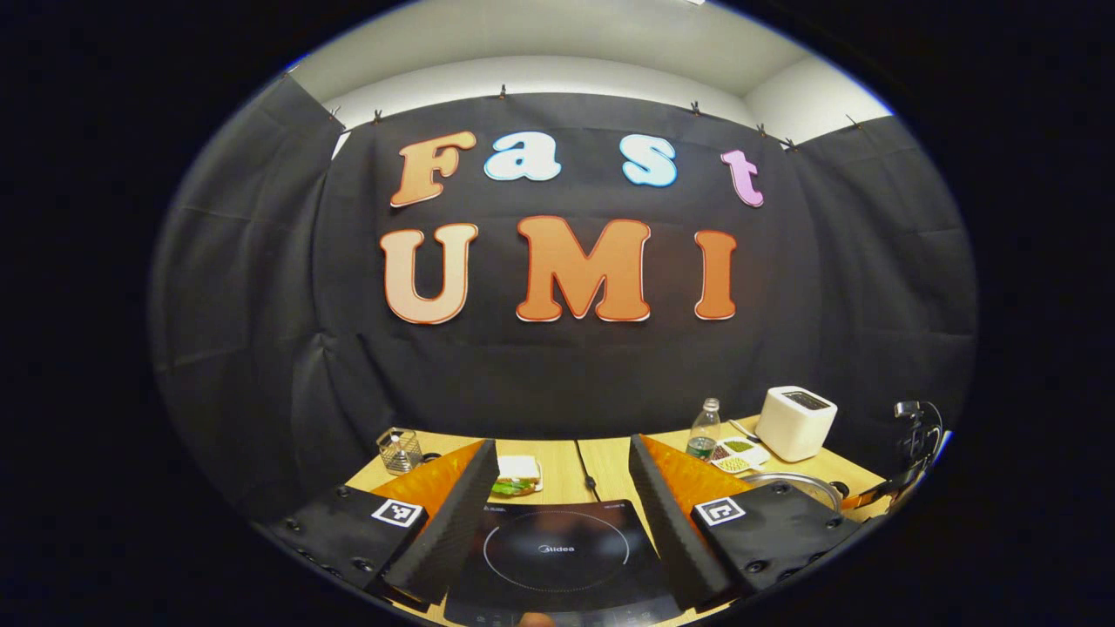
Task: First push the handle of the pot to place it horizontally, then grasp the pot with both hands and set it on the induction cooktop.
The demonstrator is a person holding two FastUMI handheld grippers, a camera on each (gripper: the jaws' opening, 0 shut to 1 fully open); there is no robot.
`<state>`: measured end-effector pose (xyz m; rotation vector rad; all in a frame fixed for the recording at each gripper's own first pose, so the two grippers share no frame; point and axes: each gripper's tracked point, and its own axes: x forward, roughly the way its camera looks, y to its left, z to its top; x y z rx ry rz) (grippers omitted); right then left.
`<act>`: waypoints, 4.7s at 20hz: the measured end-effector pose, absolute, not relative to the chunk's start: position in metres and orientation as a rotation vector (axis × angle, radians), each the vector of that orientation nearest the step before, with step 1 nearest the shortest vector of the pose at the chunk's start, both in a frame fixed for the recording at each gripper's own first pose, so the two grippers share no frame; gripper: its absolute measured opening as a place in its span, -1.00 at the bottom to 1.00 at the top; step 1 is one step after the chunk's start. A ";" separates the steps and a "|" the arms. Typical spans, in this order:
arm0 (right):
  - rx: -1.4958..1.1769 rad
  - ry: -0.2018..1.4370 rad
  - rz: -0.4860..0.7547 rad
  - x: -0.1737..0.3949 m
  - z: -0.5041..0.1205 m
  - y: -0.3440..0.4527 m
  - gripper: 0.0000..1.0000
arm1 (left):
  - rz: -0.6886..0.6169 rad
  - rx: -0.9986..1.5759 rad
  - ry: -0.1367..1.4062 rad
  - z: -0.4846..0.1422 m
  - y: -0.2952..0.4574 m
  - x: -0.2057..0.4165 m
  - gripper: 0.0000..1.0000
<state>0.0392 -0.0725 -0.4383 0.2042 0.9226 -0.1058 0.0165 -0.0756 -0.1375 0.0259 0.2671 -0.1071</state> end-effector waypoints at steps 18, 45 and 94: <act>0.212 0.895 -0.124 0.071 -0.444 -0.087 -1.00 | -0.268 -0.037 0.589 -0.310 -0.179 -0.016 1.00; 0.115 0.646 -0.055 0.100 -0.381 -0.086 -0.29 | -0.230 -0.022 0.602 -0.397 -0.263 0.018 0.98; 0.148 0.579 -0.006 0.102 -0.275 0.042 0.11 | -0.132 -0.138 0.651 -0.277 -0.143 0.023 0.36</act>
